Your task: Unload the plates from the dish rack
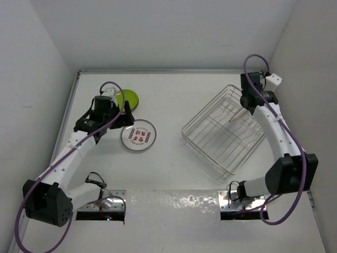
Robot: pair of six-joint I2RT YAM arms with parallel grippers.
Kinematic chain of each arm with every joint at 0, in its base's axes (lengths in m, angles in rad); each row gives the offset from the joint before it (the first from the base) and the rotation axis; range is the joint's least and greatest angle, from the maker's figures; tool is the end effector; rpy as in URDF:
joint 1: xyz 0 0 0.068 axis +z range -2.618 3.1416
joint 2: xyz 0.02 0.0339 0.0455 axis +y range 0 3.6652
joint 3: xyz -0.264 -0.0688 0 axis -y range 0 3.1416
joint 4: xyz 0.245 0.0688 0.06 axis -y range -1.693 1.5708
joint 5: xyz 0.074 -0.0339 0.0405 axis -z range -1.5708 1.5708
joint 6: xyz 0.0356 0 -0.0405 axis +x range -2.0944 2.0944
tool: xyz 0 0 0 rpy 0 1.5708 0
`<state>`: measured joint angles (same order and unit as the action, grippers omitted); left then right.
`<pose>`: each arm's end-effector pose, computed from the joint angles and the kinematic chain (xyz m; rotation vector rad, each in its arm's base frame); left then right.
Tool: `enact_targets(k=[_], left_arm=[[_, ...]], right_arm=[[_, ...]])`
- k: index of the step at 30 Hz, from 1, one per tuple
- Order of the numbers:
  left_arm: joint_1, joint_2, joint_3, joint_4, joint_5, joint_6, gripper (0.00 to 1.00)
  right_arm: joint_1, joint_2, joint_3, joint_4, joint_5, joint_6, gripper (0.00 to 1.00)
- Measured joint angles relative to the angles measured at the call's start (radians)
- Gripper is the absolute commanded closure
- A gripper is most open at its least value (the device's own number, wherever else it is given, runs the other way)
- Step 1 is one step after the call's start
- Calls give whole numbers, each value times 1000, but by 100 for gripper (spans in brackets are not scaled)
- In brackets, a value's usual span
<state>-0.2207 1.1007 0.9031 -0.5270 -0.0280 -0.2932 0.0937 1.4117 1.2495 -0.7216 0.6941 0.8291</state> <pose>0.2290 -0.0504 0.2870 -0.0981 2.3041 -0.2327 0.2948 0.0048 0.3154 1.0627 1.9623 -0.3643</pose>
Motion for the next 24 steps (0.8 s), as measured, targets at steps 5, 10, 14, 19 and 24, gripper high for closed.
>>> enact_targets(k=[5,10,14,19,24], left_arm=[[0,-7,0,15,68,-12,0],[0,-10,4,151,335,-117,0],[-44,44,77,306,500,-243,0],[-172,233,276,410,546,-303,2],[-200,336,305,385,492,-319,23]], right_arm=[[-1,-31,120,-69,48,-26,100],[4,-159,129,18,-78,-88,100],[18,-206,105,122,-333,-175,100],[45,-174,-14,388,-821,-183,100],[60,-141,-114,613,-1115,-88,100]])
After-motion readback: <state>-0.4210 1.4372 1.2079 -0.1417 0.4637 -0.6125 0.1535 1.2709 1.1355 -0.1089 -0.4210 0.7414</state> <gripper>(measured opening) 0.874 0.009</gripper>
